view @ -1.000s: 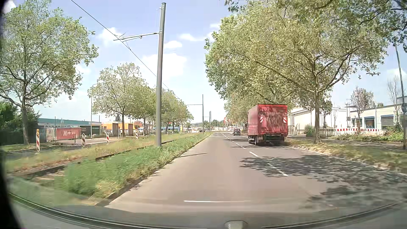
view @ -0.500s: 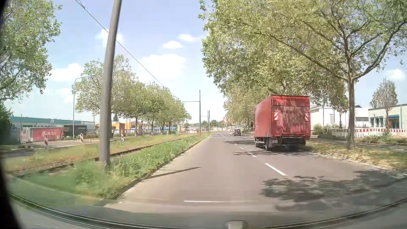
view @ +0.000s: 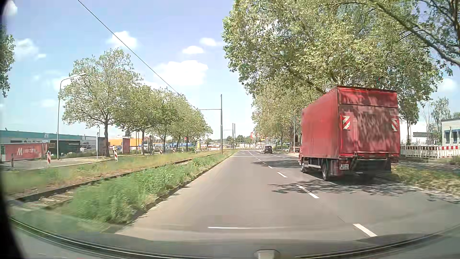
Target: Follow the waypoints while adhering to traffic rules and regulations
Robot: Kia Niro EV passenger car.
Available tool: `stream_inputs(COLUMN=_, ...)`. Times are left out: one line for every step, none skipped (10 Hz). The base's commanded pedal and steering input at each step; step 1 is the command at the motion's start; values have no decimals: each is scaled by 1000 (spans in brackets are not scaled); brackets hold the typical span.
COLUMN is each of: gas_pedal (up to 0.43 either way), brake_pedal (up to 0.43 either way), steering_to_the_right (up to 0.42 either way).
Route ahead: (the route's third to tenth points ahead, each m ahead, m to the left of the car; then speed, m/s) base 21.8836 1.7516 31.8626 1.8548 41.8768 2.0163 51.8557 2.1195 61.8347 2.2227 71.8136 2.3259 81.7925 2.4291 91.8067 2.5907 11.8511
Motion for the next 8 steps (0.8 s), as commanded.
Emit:
stream_inputs(gas_pedal=98, brake_pedal=30, steering_to_the_right=6)
stream_inputs(gas_pedal=98, brake_pedal=30, steering_to_the_right=6)
stream_inputs(gas_pedal=98, brake_pedal=30, steering_to_the_right=8)
stream_inputs(gas_pedal=98, brake_pedal=30, steering_to_the_right=10)
stream_inputs(gas_pedal=98, brake_pedal=30, steering_to_the_right=13)
stream_inputs(gas_pedal=98, brake_pedal=30, steering_to_the_right=13)
stream_inputs(gas_pedal=98, brake_pedal=30, steering_to_the_right=14)
stream_inputs(gas_pedal=98, brake_pedal=30, steering_to_the_right=16)
